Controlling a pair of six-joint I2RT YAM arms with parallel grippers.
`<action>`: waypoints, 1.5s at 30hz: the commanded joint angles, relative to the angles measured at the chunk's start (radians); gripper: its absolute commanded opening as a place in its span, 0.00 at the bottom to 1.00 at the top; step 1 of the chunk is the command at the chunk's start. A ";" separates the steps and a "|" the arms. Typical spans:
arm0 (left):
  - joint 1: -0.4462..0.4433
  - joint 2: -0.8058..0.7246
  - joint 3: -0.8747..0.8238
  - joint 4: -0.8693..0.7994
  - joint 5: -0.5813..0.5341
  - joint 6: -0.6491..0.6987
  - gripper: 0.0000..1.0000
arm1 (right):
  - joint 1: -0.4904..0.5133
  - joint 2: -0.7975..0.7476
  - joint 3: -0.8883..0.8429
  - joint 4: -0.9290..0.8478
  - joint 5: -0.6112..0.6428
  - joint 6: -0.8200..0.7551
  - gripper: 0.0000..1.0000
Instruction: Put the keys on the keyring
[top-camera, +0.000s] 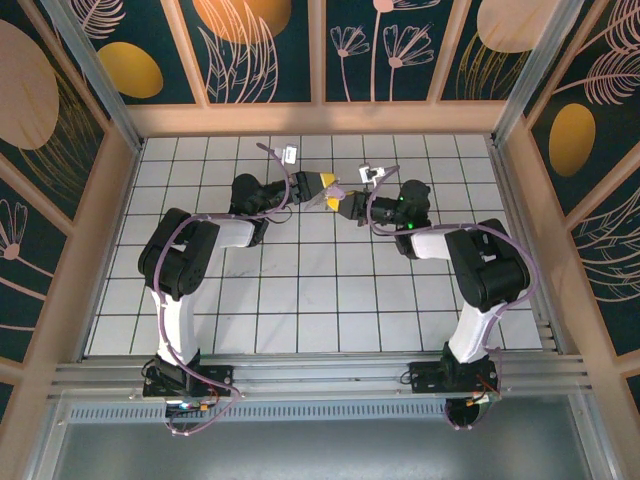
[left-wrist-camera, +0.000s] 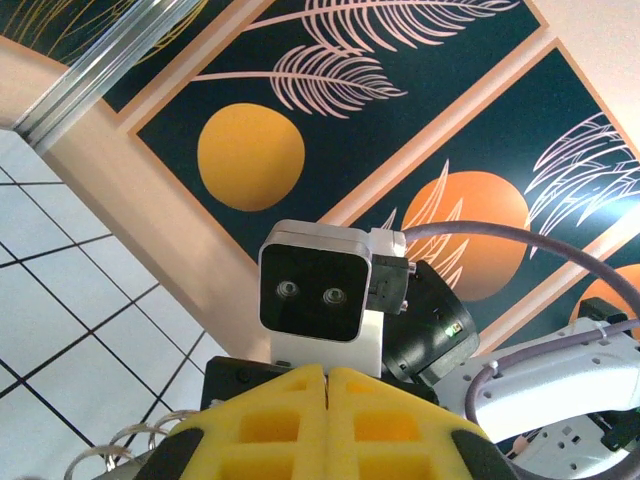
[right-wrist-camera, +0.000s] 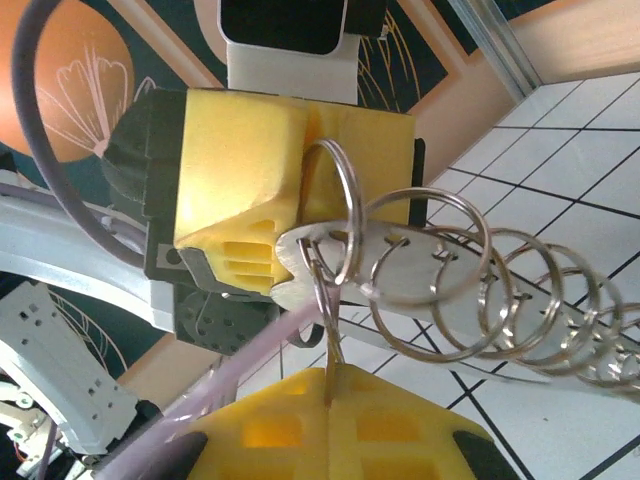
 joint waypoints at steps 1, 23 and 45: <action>-0.006 0.001 0.004 0.079 -0.028 -0.009 0.00 | 0.029 -0.027 0.038 -0.118 -0.037 -0.094 0.00; -0.008 0.001 0.005 0.077 -0.028 -0.008 0.00 | -0.084 -0.318 -0.276 -0.111 0.200 -0.033 0.33; -0.012 0.002 0.008 0.073 -0.031 -0.003 0.00 | 0.127 -0.306 0.011 -0.532 0.551 -0.201 0.31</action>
